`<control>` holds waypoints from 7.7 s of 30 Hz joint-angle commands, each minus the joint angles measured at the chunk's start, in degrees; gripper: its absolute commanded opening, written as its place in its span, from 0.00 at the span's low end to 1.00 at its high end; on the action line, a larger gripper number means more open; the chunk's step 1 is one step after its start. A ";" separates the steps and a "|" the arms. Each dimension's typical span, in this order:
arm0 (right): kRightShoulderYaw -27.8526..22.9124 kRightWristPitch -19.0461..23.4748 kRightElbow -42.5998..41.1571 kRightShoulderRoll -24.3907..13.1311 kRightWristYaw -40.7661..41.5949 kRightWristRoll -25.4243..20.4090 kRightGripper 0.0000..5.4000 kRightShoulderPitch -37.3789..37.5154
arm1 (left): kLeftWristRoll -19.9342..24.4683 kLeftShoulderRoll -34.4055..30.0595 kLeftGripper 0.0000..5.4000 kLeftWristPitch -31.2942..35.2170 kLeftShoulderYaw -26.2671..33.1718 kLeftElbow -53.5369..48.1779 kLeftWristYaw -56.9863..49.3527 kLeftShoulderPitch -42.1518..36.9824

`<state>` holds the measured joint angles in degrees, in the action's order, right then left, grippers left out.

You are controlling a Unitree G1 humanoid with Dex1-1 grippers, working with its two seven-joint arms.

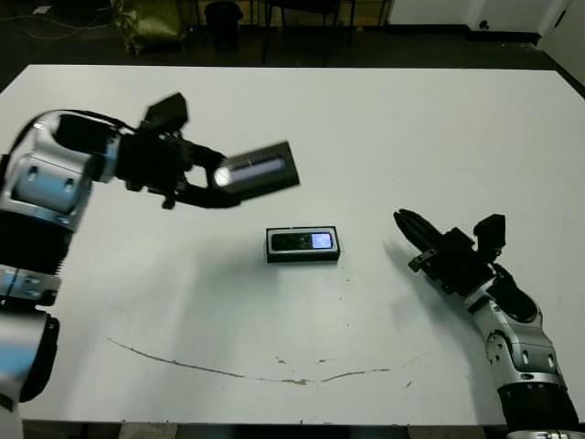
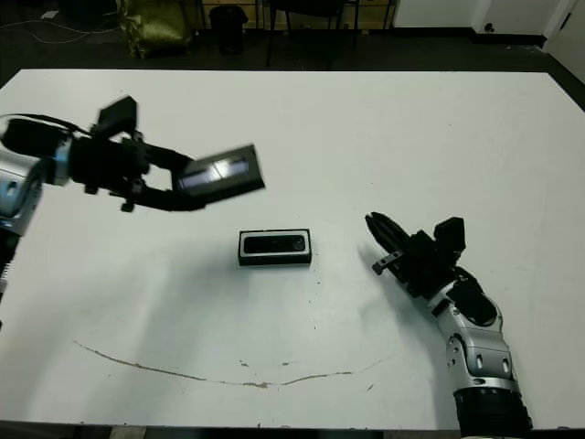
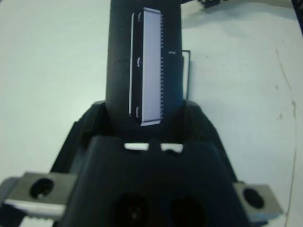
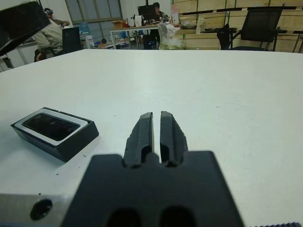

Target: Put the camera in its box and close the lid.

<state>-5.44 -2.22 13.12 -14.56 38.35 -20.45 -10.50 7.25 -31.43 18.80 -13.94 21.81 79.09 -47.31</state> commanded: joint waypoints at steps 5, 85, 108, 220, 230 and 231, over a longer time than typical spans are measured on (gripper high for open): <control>-1.34 1.50 -0.39 0.67 -1.32 -1.73 0.00 0.93 | -1.86 1.96 0.47 -0.57 -3.74 0.98 -1.10 1.04; -1.89 3.55 -3.60 1.89 -4.42 -1.82 0.00 2.26 | -10.44 16.30 0.47 -8.04 -7.45 25.76 -0.44 -4.03; -2.45 4.60 -3.09 2.10 -3.39 -3.82 0.00 2.57 | -12.82 18.71 0.47 -6.73 -8.58 25.03 -2.65 -4.32; 13.29 16.66 -17.86 3.11 -8.81 4.30 0.00 -8.26 | 18.20 20.43 0.01 5.58 27.34 -47.63 -60.36 44.83; 18.52 16.99 -13.62 4.16 -8.92 9.90 0.00 -9.08 | 19.95 19.87 0.01 5.66 27.09 -48.34 -62.97 43.94; 18.77 17.07 -13.45 4.08 -8.81 10.34 0.00 -8.94 | 20.24 19.80 0.01 5.73 26.99 -48.29 -63.05 43.83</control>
<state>12.90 14.46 -1.40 -10.14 29.35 -10.94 -19.77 27.27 -11.21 23.84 13.03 -26.66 16.59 -3.73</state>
